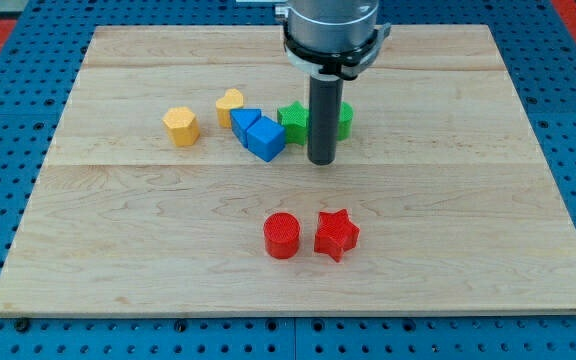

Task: Push the yellow heart above the yellow hexagon

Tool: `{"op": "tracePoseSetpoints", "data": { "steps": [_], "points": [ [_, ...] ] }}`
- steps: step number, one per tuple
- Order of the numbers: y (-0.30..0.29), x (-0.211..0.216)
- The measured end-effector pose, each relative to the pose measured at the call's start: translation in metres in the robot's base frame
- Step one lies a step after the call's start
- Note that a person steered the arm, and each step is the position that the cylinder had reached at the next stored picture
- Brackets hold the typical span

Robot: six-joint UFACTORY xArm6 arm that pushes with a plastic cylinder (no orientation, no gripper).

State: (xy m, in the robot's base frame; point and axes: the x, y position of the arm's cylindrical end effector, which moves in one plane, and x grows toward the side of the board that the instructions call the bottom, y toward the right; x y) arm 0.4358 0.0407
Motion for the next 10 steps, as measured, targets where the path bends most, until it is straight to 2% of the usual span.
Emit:
{"op": "tracePoseSetpoints", "data": {
  "steps": [1,3,5,6,7,8,9,10],
  "points": [
    [-0.026,-0.009],
    [-0.022,-0.053],
    [-0.124,-0.093],
    [-0.125,-0.085],
    [-0.069,-0.080],
    [-0.096,-0.071],
    [-0.153,-0.074],
    [-0.144,-0.064]
  ]
}}
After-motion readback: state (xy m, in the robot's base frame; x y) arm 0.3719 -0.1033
